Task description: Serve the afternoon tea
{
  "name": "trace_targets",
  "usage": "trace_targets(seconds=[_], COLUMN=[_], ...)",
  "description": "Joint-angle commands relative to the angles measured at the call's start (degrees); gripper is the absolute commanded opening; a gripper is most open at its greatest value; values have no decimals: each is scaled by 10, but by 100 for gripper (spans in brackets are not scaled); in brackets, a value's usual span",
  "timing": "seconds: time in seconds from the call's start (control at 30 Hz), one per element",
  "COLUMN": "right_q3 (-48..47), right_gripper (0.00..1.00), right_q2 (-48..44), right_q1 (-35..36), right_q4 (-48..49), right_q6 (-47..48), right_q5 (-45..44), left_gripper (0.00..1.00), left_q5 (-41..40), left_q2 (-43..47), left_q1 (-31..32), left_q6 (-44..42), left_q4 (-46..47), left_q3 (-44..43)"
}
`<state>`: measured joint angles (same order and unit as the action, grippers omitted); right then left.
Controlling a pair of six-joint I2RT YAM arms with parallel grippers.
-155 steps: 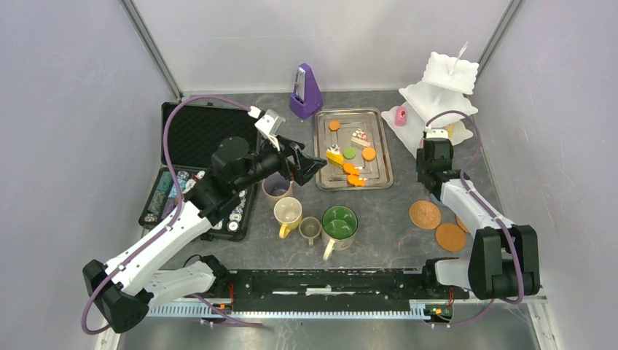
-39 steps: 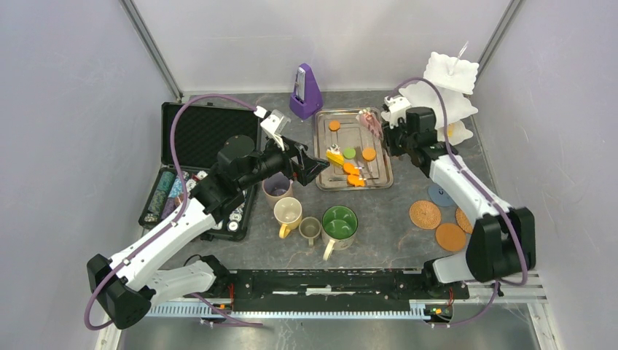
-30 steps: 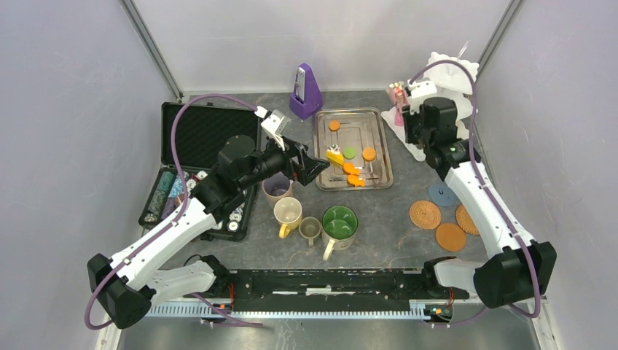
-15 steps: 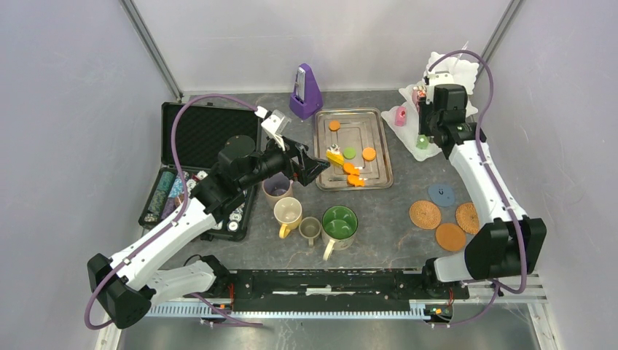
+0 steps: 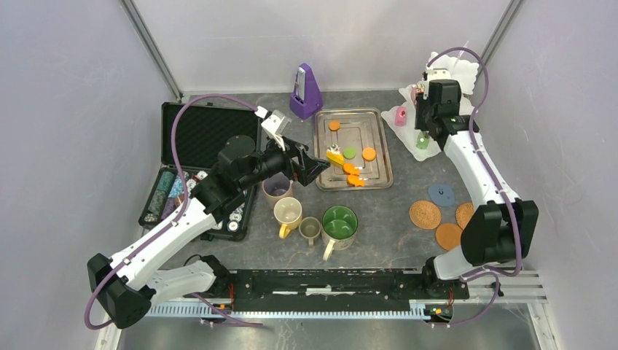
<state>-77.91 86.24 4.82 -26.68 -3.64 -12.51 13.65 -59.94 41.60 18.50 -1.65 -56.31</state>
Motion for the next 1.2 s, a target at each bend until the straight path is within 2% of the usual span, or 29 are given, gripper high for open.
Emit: trace_targets(seconds=[0.0, 0.17, 0.27, 0.47, 0.83, 1.07, 1.17], right_q3=[-33, -46, -44, -38, -12, 28, 56], right_gripper=[30, 33, 43, 51, 52, 53, 53], right_q2=[14, 34, 35, 27, -17, -78, -119], right_q1=[-2, -1, -2, -2, -1, -1, -1], right_q4=[40, 39, 38, 35, 18, -6, -9], right_q6=[-13, -7, -2, 11, 23, 31, 47], right_q5=[-26, -29, -29, -27, -8, 16, 54], left_gripper=[100, 100, 100, 100, 100, 100, 100], left_q5=[3, 3, 1, 3, 5, 9, 11], left_q2=[13, 15, 15, 10, 4, 7, 7], left_q1=[2, 2, 2, 2, 2, 2, 2], left_q6=[-10, -11, -12, -12, -10, -6, -4], left_q4=[19, 19, 20, 19, 19, 19, 20], left_q3=[-19, -20, -20, -20, -20, -20, -20])
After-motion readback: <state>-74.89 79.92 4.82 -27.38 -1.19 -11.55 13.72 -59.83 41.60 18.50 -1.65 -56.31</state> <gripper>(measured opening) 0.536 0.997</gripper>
